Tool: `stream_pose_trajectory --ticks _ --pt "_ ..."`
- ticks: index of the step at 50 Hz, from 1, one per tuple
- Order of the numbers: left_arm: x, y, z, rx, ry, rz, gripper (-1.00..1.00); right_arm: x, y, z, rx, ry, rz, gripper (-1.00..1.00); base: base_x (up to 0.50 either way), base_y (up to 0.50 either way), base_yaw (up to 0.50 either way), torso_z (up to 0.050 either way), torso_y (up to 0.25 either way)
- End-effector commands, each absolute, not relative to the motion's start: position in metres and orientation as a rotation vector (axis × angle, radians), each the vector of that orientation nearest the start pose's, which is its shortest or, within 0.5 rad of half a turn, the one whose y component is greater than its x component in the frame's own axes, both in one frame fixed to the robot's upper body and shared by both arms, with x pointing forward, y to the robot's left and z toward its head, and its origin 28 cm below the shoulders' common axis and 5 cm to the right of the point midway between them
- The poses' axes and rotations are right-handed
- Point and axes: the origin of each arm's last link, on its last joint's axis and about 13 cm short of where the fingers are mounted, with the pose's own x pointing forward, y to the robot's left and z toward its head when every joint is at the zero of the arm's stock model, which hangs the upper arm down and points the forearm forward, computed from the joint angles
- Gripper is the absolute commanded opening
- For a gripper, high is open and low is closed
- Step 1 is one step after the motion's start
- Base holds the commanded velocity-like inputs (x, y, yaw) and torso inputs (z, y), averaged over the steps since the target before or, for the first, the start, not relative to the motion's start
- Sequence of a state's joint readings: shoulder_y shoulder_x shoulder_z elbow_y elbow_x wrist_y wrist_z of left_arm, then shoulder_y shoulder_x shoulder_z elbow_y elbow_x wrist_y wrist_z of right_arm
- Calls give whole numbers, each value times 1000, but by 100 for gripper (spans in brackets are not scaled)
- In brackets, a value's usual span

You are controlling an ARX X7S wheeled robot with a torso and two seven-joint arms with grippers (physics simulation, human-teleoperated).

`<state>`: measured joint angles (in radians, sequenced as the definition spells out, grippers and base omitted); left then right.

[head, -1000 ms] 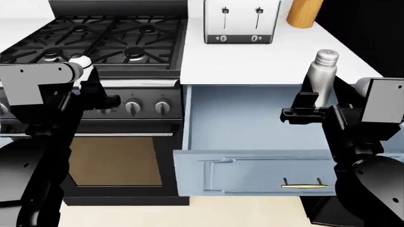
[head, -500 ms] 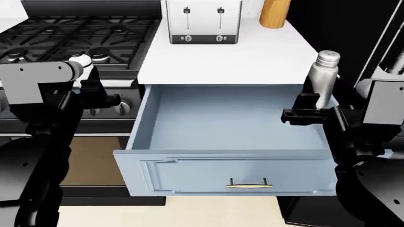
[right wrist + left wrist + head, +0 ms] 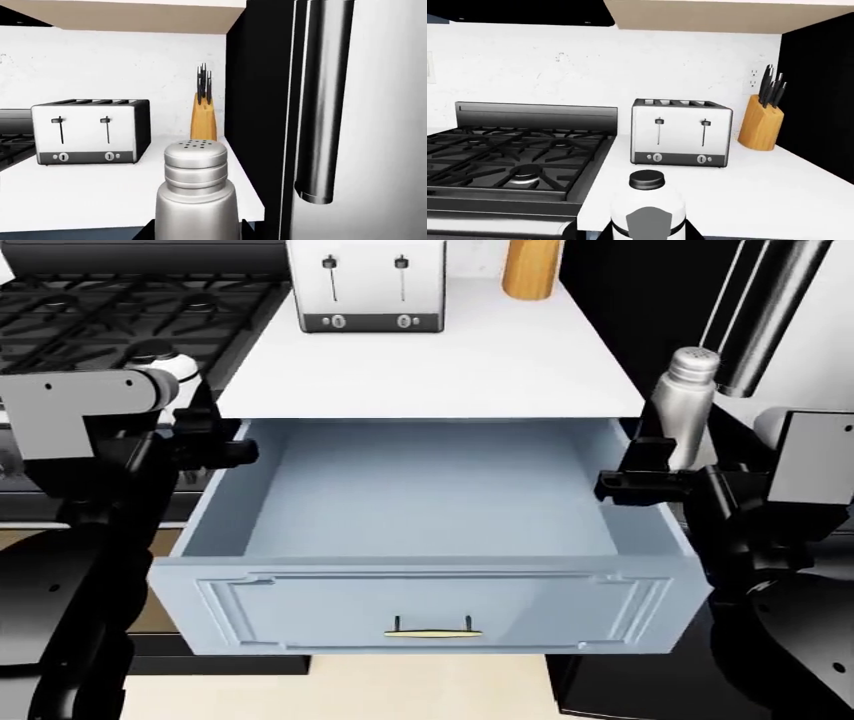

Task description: Pick and place the shaker into the drawer. Then close the cabinet.

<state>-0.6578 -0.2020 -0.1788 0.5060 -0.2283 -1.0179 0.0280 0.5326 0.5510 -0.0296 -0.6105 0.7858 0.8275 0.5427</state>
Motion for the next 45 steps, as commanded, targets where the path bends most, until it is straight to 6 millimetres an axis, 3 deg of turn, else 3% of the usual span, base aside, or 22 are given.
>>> stream_pose_trajectory --ticks 1,9,45 --pt "273 267 222 -37 -189 35 -100 242 -148 212 -25 -183 -80 -100 0 -94 0 10 0" --pt "274 268 222 -37 -189 34 -100 243 -148 211 -24 -179 -86 -100 29 -4 0 0 1" --pt "271 268 227 -35 -198 34 -100 241 -148 215 -25 -189 -86 -100 335 -1 0 0 1"
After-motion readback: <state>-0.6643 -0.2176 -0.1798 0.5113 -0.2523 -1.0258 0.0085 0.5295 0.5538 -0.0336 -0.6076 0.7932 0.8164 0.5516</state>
